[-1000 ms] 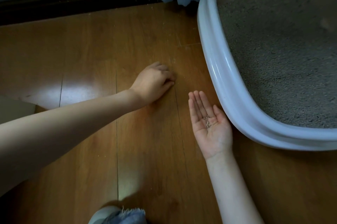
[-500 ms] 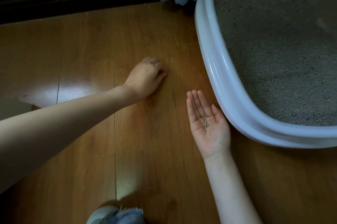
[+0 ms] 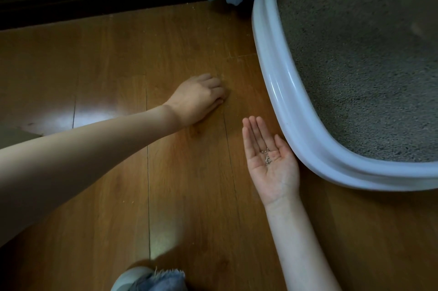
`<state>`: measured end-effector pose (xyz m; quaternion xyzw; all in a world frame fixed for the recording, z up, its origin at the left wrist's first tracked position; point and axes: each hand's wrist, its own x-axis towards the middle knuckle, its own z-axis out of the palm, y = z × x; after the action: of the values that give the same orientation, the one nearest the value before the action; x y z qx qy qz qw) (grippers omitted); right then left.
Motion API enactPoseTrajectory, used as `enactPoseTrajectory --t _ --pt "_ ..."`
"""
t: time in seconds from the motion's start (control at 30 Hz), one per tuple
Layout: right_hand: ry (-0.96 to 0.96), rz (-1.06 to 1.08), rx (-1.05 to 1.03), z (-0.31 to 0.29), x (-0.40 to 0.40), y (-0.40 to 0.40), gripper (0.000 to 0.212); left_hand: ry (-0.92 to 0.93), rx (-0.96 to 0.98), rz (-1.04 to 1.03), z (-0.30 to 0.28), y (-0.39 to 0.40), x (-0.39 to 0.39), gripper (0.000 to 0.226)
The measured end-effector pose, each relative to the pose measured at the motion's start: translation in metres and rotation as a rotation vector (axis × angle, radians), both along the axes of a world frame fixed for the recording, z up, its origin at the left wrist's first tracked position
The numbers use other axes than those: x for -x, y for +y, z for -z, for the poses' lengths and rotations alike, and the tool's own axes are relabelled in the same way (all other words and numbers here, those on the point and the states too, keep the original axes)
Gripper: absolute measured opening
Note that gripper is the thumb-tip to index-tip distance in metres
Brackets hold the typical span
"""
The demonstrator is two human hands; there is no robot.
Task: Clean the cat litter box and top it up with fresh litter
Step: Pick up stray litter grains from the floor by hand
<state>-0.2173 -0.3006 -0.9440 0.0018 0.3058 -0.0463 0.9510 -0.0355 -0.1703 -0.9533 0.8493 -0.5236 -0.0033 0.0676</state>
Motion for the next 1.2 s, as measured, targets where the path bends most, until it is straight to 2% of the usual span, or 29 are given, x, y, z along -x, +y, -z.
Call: enactPoseTrajectory --t 0.17,0.3,0.43,0.47,0.63,0.7,0.77,0.87,0.93,1.0,1.07,1.13,1.2 --pt "0.012 0.005 0.006 0.001 0.0 -0.002 0.047 -0.155 -0.118 0.113 0.0 -0.005 0.001 0.016" --pt "0.025 0.006 0.015 0.001 0.0 -0.003 0.047 -0.11 -0.235 0.084 0.0 -0.011 0.003 0.033" --pt "0.033 0.011 0.012 0.001 0.001 -0.003 0.047 -0.068 -0.285 0.06 -0.004 -0.01 0.004 0.038" --pt "0.035 0.011 0.01 0.001 0.001 -0.003 0.047 -0.045 -0.247 0.045 -0.005 -0.009 0.006 0.037" --pt "0.118 -0.002 0.062 0.005 -0.002 0.001 0.043 0.102 0.23 0.002 -0.03 -0.012 0.046 0.024" --pt "0.132 0.005 0.043 0.006 -0.005 0.003 0.034 0.171 0.28 0.074 -0.036 -0.018 0.077 0.019" --pt "0.109 -0.008 -0.054 0.008 -0.005 0.005 0.025 0.153 0.256 0.18 -0.032 -0.022 0.097 0.013" --pt "0.073 -0.055 -0.053 0.01 -0.003 0.008 0.037 0.028 0.216 0.292 -0.023 -0.019 0.097 0.011" --pt "0.069 -0.066 0.013 0.007 -0.005 0.007 0.042 0.061 0.253 0.3 -0.025 -0.015 0.087 0.013" --pt "0.061 -0.038 0.049 0.005 -0.006 0.005 0.04 0.116 0.347 0.185 -0.026 -0.008 0.072 0.011" --pt "0.053 -0.038 0.071 0.005 -0.005 0.002 0.041 0.128 0.385 -0.051 -0.02 0.004 0.05 0.014" --pt "0.05 -0.035 0.062 0.003 -0.002 0.0 0.043 0.151 0.315 -0.262 -0.01 0.02 0.028 0.018" --pt "0.031 -0.019 0.036 0.002 0.001 -0.001 0.044 0.162 0.216 -0.342 0.002 0.035 0.011 0.018"
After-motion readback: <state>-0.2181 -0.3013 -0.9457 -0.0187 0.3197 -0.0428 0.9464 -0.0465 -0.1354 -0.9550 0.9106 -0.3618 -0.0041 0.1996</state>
